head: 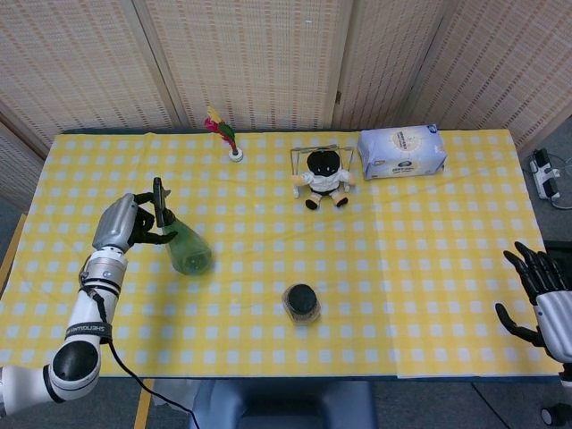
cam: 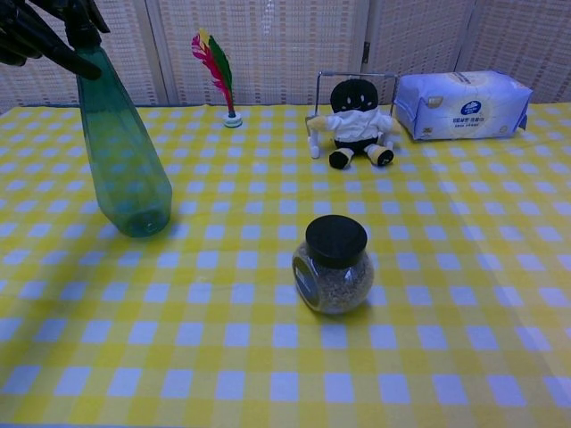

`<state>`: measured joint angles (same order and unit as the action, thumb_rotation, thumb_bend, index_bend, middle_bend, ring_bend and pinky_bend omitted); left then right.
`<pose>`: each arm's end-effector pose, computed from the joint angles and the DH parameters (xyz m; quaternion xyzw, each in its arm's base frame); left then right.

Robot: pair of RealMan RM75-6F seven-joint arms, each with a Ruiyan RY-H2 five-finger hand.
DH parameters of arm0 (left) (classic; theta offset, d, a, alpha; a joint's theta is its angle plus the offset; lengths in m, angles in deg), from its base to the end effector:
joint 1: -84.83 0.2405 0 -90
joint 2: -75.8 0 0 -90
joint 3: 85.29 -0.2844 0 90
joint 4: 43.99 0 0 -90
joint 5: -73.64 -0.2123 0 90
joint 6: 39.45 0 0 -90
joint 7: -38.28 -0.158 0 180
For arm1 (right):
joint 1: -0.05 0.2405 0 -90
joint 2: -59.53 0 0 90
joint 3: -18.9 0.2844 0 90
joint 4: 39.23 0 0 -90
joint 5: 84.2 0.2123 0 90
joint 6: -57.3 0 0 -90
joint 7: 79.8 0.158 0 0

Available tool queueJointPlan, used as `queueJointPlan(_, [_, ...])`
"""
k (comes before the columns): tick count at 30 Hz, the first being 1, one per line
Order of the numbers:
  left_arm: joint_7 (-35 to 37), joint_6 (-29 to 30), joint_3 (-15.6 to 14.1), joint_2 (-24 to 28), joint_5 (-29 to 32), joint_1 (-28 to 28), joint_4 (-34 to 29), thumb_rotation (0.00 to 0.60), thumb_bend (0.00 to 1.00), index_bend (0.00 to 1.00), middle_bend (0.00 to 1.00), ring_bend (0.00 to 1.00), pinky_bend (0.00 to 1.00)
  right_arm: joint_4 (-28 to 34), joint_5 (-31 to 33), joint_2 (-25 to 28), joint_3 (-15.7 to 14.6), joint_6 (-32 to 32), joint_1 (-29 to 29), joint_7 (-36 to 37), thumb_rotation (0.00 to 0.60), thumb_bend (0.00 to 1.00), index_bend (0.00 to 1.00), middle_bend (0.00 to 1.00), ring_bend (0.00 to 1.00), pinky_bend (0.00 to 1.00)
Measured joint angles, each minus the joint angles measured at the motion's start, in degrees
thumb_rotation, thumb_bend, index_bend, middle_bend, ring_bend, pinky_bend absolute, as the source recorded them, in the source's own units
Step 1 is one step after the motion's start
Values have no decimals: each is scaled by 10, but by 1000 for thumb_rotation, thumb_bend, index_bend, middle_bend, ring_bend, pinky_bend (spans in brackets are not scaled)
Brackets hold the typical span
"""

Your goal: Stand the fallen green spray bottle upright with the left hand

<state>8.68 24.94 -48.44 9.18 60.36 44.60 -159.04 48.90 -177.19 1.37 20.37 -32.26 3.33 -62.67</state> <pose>-0.1359 0.3951 0.1442 -0.4828 -0.6072 -0.4164 0.4741 -0.3412 -0.1830 0.2118 0.5933 -0.3934 0.4500 0.5392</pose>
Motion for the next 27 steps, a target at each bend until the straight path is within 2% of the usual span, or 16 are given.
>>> queueJointPlan(10, [47, -18, -38, 19, -8, -16, 17, 600, 350, 937, 1000, 1000, 1000, -1, 0, 1, 0, 1, 0, 2, 600, 426, 0, 0, 0, 0])
queueJointPlan(22, [92, -27, -74, 35, -53, -21, 13, 600, 347, 667, 1000, 1000, 1000, 3, -3, 0, -2, -4, -3, -6, 600, 425, 0, 0, 0, 0])
queueJointPlan(27, [104, -30, -87, 40, -56, -26, 12, 600, 335, 598, 1000, 1000, 1000, 3, -1, 0, -2, -5, -4, -5, 600, 425, 0, 0, 0, 0])
